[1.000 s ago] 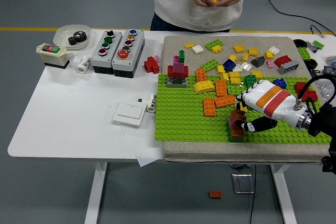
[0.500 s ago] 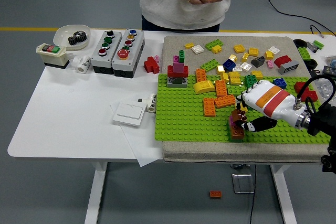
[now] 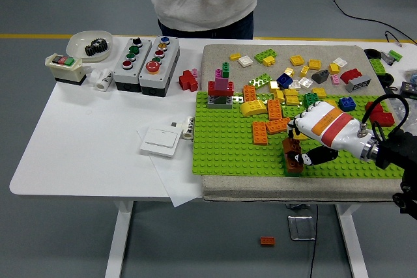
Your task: Pick up the brick,pile it on top of brick,press brick,pick up the brick,pile it on top of brick,press brick
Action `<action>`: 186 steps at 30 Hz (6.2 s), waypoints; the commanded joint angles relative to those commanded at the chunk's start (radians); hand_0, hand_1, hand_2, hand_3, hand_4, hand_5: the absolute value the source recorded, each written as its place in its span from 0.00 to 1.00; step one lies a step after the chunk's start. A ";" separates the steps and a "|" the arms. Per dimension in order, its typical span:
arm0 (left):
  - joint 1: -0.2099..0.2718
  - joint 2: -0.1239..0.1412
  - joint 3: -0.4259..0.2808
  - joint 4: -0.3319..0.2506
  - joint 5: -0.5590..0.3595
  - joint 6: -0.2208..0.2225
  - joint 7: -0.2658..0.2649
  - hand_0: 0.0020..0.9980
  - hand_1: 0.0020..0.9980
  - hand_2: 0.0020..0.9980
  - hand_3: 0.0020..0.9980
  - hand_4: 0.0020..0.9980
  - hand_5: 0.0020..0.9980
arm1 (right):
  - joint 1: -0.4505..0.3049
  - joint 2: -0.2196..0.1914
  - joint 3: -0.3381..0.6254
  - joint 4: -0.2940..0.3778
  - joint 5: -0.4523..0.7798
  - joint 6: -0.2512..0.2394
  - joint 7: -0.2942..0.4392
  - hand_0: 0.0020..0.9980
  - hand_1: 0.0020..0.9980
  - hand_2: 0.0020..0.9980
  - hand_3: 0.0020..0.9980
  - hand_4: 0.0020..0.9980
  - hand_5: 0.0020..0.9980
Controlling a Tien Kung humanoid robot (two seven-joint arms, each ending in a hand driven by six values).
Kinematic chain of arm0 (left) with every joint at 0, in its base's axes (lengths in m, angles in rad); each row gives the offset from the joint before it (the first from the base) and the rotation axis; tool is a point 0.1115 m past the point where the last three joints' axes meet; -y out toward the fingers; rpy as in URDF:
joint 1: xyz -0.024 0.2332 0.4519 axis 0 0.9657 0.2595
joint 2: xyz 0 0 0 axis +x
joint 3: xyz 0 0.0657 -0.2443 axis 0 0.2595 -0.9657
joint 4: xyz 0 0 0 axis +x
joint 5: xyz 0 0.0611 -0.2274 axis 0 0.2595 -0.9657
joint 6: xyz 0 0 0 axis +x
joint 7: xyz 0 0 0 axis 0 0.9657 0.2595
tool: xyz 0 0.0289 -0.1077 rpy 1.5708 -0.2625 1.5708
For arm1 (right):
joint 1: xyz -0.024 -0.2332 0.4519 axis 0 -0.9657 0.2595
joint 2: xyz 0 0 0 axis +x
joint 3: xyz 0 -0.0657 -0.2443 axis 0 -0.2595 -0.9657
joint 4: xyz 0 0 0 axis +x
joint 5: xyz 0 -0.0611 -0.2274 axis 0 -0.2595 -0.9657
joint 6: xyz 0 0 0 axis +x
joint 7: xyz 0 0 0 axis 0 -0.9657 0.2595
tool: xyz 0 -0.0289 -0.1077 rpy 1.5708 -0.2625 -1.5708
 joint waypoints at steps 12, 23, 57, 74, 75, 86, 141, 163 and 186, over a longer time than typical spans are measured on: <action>-0.003 0.000 0.005 0.000 -0.008 0.001 -0.004 0.86 0.82 0.82 0.62 0.72 0.68 | 0.000 -0.005 0.009 0.005 -0.012 -0.001 0.000 0.45 0.42 0.47 0.49 0.78 0.48; -0.006 0.000 0.009 0.000 -0.012 0.001 -0.005 0.86 0.82 0.82 0.62 0.72 0.68 | 0.004 -0.004 0.003 -0.001 -0.020 0.006 0.000 0.45 0.42 0.48 0.49 0.78 0.48; -0.008 0.000 0.011 0.000 -0.019 0.002 -0.008 0.86 0.82 0.82 0.62 0.72 0.68 | 0.013 -0.034 0.000 -0.015 -0.031 0.010 0.010 0.44 0.42 0.48 0.49 0.78 0.48; -0.004 0.001 0.005 0.000 -0.007 0.000 -0.004 0.86 0.82 0.82 0.62 0.72 0.68 | 0.033 -0.013 -0.030 -0.008 -0.031 0.011 0.008 0.44 0.42 0.48 0.49 0.78 0.48; -0.004 0.001 0.005 0.000 -0.006 -0.001 -0.004 0.86 0.82 0.82 0.62 0.72 0.68 | 0.034 -0.012 -0.032 -0.009 -0.031 0.011 0.008 0.44 0.42 0.48 0.49 0.78 0.48; -0.005 0.001 0.007 -0.001 -0.008 0.000 -0.004 0.86 0.82 0.82 0.62 0.72 0.68 | 0.039 -0.007 -0.034 -0.013 -0.031 0.017 0.005 0.44 0.43 0.48 0.49 0.79 0.49; -0.005 0.001 0.009 0.001 -0.010 0.003 -0.006 0.86 0.81 0.82 0.62 0.72 0.68 | -0.059 -0.056 0.120 0.136 -0.031 0.055 -0.023 0.49 0.60 0.74 0.83 0.92 0.50; 0.008 0.000 -0.005 0.002 0.013 -0.002 0.004 0.86 0.81 0.82 0.62 0.72 0.68 | -0.253 -0.042 0.247 0.232 0.128 -0.051 -0.015 0.66 0.65 0.71 0.58 0.85 0.54; 0.001 -0.001 0.002 0.001 0.001 0.001 0.000 0.86 0.82 0.82 0.62 0.71 0.68 | -0.273 -0.047 0.232 0.236 0.091 -0.034 -0.018 0.58 0.57 0.61 0.54 0.85 0.58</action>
